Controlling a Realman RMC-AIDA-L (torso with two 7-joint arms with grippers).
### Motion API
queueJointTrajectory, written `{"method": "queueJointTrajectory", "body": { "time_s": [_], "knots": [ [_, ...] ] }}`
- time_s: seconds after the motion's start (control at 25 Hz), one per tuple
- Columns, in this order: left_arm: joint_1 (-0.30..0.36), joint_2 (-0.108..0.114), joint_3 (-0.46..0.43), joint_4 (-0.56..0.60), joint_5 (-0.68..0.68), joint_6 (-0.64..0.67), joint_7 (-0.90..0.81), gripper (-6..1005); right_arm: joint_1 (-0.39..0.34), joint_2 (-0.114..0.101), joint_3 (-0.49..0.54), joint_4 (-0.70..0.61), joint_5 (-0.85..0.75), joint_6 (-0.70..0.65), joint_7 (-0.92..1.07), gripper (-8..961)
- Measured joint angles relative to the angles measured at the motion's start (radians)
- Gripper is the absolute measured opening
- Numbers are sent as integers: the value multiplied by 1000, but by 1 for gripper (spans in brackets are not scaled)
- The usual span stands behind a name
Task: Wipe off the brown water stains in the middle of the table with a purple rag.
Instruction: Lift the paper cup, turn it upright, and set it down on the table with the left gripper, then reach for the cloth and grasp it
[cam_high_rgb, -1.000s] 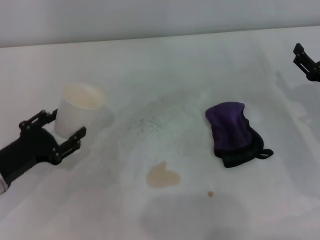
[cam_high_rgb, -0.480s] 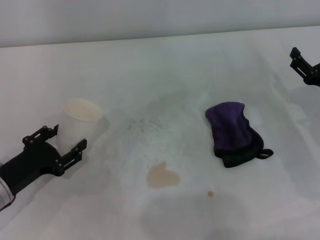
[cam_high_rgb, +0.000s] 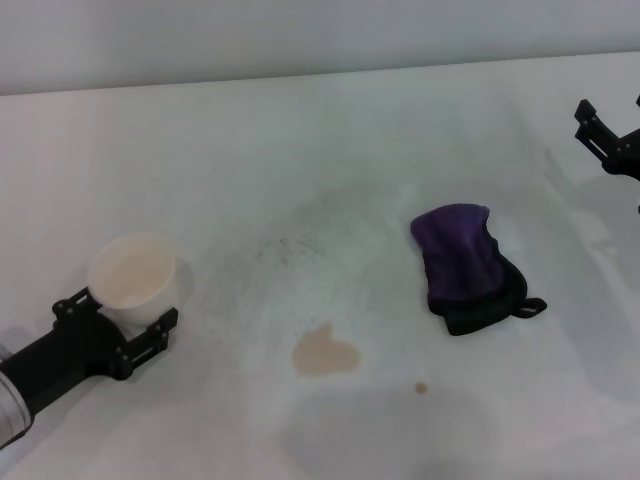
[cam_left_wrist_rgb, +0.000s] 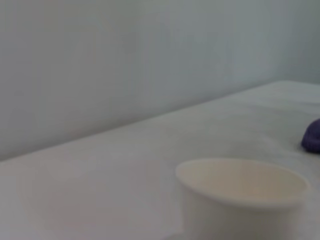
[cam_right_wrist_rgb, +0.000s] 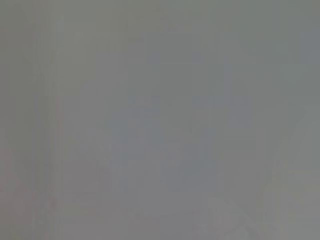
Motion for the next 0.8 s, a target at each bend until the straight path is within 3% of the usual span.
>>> {"method": "queueJointTrajectory", "body": {
  "time_s": [0.44,0.8],
  "knots": [
    [76,0,12,55,0,5,66,698,5,1,0,2,0,-8,1,869],
    [86,-1,3,63,-2,-3,99,826,8,2,-2,2,0,-9,3,869]
  ]
}}
